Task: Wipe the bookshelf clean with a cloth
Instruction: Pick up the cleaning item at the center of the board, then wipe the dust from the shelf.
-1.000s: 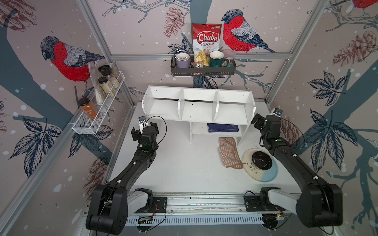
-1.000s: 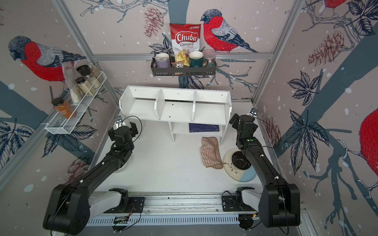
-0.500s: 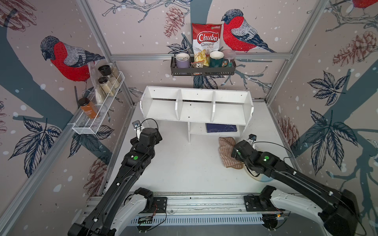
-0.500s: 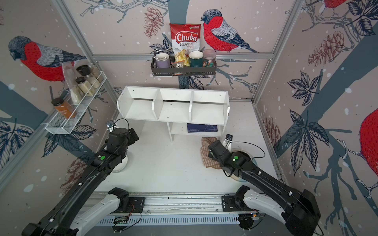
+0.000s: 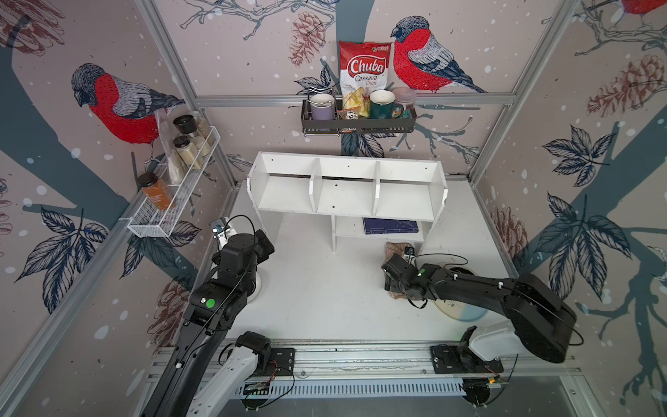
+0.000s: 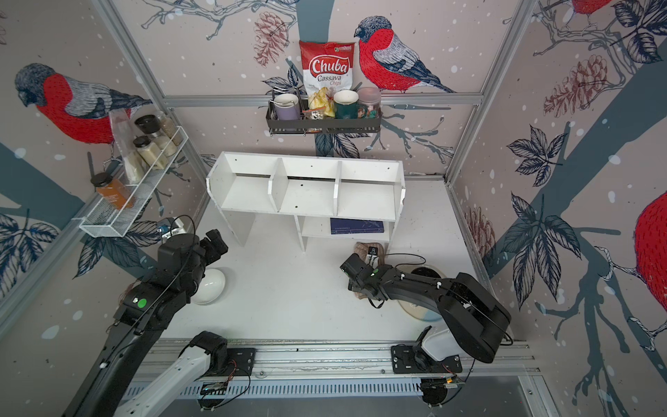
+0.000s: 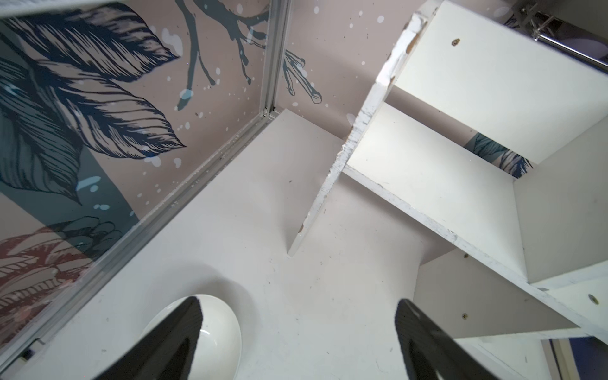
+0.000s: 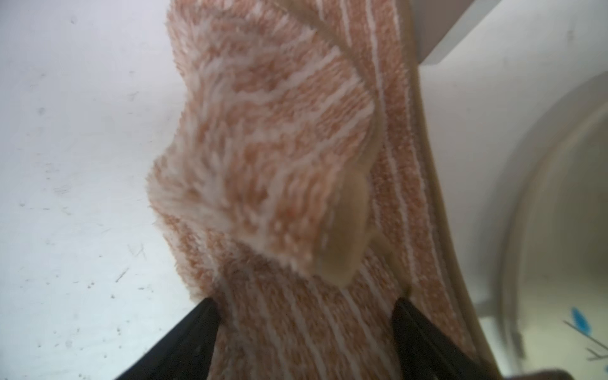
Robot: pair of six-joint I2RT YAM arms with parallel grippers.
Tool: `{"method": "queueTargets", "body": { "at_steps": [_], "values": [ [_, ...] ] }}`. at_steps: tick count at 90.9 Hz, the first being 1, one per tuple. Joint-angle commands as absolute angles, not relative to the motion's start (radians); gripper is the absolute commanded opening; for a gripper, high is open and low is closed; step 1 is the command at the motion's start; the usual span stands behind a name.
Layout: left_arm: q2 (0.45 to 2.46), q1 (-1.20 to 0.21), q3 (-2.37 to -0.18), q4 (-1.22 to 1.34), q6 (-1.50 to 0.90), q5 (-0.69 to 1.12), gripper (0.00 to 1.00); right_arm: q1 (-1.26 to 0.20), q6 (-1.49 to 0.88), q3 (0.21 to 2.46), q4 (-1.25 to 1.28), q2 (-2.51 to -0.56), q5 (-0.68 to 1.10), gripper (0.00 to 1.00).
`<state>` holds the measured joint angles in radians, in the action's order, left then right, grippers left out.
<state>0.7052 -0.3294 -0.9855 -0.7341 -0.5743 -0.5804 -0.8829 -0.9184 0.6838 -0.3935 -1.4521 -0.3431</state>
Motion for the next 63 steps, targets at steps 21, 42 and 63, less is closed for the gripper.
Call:
{"method": "queueTargets", "body": {
  "at_steps": [21,42,63],
  "values": [
    [0.867,-0.317,-1.147,-0.767,-0.503,-0.551,0.96,-0.868,-0.897,0.67,-0.282,-1.44,-0.234,0.0],
    [0.979,-0.173,-1.237,-0.684,-0.478,-0.372,0.97,-1.075,-0.808,0.792,-0.462,-1.261,-0.623,0.0],
    [1.147,-0.132,-1.244,-0.422,-0.406,-0.221,0.96,-1.097,-0.803,0.741,-0.328,-1.052,-0.723,0.0]
  ]
}}
